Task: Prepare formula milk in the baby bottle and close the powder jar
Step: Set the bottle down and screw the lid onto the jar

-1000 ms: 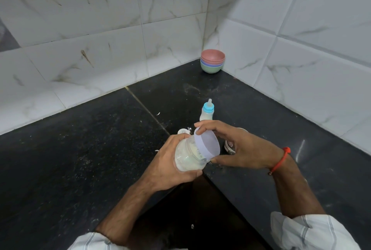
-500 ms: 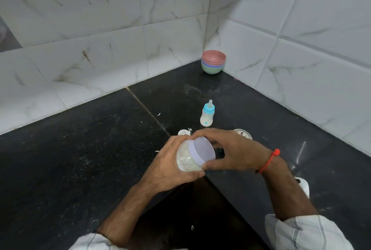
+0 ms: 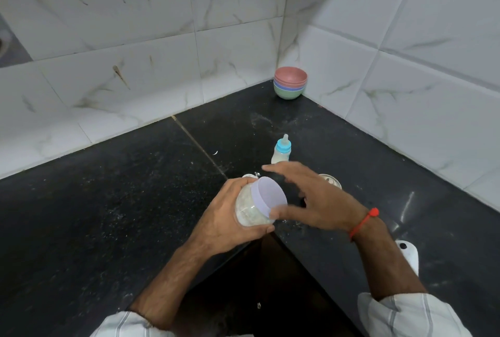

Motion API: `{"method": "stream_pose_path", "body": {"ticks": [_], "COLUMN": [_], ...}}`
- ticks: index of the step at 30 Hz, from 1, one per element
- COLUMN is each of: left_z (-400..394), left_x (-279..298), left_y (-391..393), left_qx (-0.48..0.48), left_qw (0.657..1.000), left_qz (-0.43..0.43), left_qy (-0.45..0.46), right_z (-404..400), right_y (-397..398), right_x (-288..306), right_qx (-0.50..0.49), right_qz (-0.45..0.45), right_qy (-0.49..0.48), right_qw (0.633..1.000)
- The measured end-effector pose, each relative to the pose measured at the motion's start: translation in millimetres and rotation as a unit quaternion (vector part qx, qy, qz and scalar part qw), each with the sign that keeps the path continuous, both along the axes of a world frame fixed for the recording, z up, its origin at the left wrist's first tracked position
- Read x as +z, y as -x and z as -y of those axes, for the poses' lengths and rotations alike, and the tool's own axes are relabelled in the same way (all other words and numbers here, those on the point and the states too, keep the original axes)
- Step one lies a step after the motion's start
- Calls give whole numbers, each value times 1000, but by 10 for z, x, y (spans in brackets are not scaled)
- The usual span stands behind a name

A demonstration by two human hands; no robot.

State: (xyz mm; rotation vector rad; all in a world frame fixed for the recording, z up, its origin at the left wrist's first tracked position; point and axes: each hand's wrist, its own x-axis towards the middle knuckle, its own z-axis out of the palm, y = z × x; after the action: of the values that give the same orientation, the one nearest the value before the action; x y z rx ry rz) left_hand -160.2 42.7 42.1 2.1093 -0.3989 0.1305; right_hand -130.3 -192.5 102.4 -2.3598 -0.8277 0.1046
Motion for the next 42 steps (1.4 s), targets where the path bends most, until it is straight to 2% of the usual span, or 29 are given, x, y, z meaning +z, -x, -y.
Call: {"method": "stream_pose_path", "body": {"ticks": [1, 3, 6, 9, 11, 13, 16, 18, 21, 23, 28, 32, 35, 38, 42], "left_z": [7, 18, 17, -32, -66, -87, -84, -63, 0, 46, 113, 120, 80, 28, 23], "left_x": [2, 6, 18, 33, 56, 79, 56, 18, 25, 47, 90, 172, 178, 166, 159], "left_y": [4, -5, -27, -52, -73, -77, -37, 2, 43, 53, 91, 88, 57, 57, 91], "left_qx": [0, -7, -13, 16, 20, 5, -34, -58, -90, -98, -32, -31, -54, -95, -120], "left_qw": [1000, 1000, 1000, 1000, 1000, 1000, 998, 996, 994, 993, 998, 996, 994, 990, 988], "left_qz": [0, -1, -8, -8, -9, -20, -47, -59, -61, -68, -44, -61, -77, -93, -89], "left_qy": [1, 2, -12, -4, 3, 3, 8, 22, 26, 22, -24, -57, -63, -54, -45], "right_z": [2, -15, -81, -212, -258, -248, -191, -196, -245, -269, -356, -385, -336, -268, -272], "right_y": [-15, -15, 38, 134, 167, 151, 88, 113, 158, 164, 202, 249, 245, 245, 254], "right_x": [-30, -45, 32, -9, -85, -101, -94, -154, -228, -262, -393, -411, -406, -419, -426], "right_qx": [55, 81, -32, -162, -162, -138, -49, -11, -41, -59, -151, -207, -156, -59, -47], "right_qz": [-19, -16, -26, 103, 127, 88, 39, 88, 239, 284, 283, 251, 225, 259, 299], "right_qy": [8, 22, 68, 140, 119, 74, 20, 35, 10, -19, -25, 4, -24, -33, -46], "right_qw": [998, 996, 997, 971, 971, 984, 998, 995, 970, 957, 947, 946, 961, 963, 952]}}
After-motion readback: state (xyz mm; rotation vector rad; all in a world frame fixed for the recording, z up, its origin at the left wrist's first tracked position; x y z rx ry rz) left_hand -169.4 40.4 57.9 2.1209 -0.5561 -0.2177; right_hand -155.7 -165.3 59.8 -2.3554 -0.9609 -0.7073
